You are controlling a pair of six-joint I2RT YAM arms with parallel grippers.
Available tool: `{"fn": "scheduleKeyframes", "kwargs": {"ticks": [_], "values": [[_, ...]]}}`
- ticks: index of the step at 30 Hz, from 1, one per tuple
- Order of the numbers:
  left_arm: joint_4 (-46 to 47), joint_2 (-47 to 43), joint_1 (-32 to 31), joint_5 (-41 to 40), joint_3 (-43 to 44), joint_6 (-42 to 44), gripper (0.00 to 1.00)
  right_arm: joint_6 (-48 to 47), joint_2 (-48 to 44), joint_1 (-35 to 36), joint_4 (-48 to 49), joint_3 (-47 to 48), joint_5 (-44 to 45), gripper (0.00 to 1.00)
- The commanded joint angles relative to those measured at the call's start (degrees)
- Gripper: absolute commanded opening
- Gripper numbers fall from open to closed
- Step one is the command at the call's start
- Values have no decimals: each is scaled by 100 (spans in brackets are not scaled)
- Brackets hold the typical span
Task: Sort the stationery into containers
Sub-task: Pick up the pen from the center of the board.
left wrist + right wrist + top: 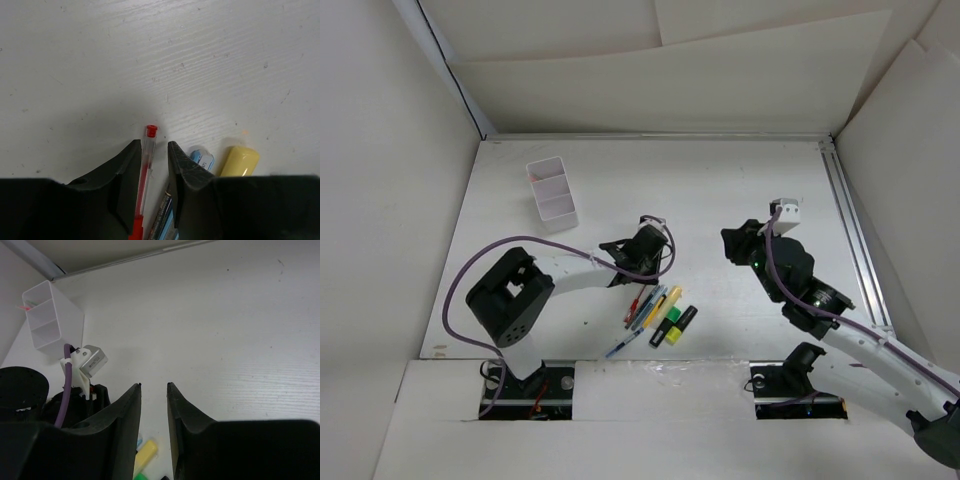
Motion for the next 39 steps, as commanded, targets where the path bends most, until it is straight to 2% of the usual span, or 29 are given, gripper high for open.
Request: {"fn": "scheduleKeyframes", "kwargs": {"ticks": [1,6,8,9,10,16,19,22,26,27,29,30,32,37,39], "values": [[-38,140,-73,-288,9,125,24,-20,24,-42,241,-41,85,33],[-258,534,-372,-824,220,64,23,-20,24,-42,241,-41,33,33],[-329,605,-372,-965,221,2,18,-20,24,-42,241,-41,33,34],[-277,606,-372,-965,221,2,14,-20,24,-42,241,-41,33,34],[-276,606,-372,-1096,221,2,1,-20,24,-42,241,-41,33,34],[-390,290,-372,-1492,221,-51,0,-20,-29,-42,241,-41,33,34],[-583,149,-372,-1966,510,1,0,-20,-29,-42,241,-41,33,34],[-645,-18,-180,-2055,827,124,0,-20,-29,-42,241,-41,33,34],[-593,-211,233,-2152,1178,64,0,-20,-29,-42,241,-41,33,34],[-453,-212,504,-2152,1240,63,0,-20,-29,-42,241,-41,33,34],[-216,-361,865,-1837,1371,-7,0,-20,-29,-42,241,-41,33,34],[-102,-466,1293,-1688,1372,-103,0,-20,-29,-42,241,-41,33,34],[346,-519,1735,-1327,1451,-253,0,-20,-29,-42,241,-41,33,34],[1235,-398,2798,-1579,1740,-666,0,-20,-29,-95,241,-41,33,34],[1236,-152,3002,-1922,2309,-666,0,-20,-29,-95,241,-41,-29,34]]}}
